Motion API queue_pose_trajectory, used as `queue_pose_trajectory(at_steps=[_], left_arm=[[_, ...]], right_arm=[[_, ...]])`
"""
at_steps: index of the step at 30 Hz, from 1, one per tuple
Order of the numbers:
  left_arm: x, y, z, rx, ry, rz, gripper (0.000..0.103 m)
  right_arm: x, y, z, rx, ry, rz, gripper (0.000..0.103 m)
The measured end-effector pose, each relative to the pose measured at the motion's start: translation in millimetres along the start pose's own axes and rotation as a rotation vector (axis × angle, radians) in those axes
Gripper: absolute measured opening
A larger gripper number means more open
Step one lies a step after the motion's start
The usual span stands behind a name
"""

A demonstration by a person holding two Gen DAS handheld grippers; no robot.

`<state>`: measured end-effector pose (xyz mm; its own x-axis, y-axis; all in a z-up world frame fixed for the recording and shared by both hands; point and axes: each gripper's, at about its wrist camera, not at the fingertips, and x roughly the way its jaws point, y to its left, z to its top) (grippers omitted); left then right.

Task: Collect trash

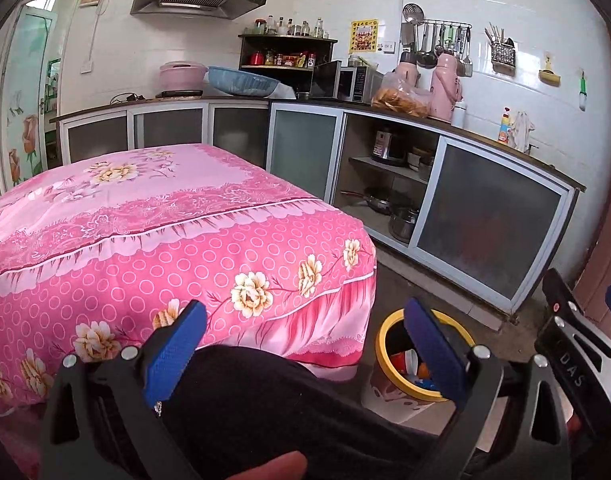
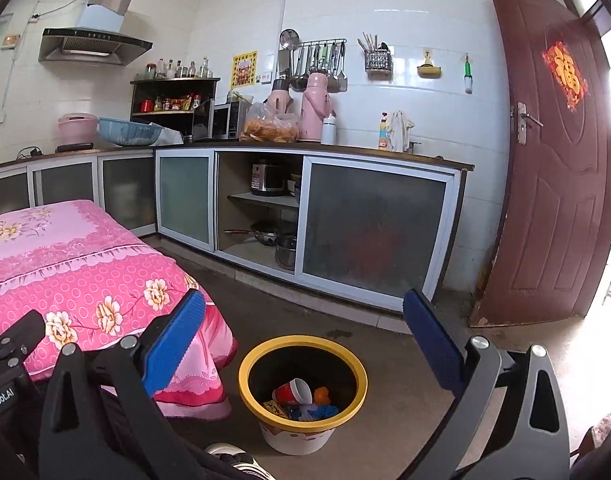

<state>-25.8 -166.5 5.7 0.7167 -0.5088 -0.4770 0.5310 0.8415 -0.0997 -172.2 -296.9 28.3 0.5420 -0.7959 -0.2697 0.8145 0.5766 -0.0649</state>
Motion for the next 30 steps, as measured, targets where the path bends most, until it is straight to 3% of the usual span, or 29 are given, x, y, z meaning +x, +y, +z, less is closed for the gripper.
queue_pose_trajectory(at_steps=[30], left_arm=[[-3.5, -1.9, 1.1, -0.004, -0.005, -0.006, 0.095]], right_arm=[[0.7, -0.1, -4.5, -0.001, 0.016, -0.004, 0.095]])
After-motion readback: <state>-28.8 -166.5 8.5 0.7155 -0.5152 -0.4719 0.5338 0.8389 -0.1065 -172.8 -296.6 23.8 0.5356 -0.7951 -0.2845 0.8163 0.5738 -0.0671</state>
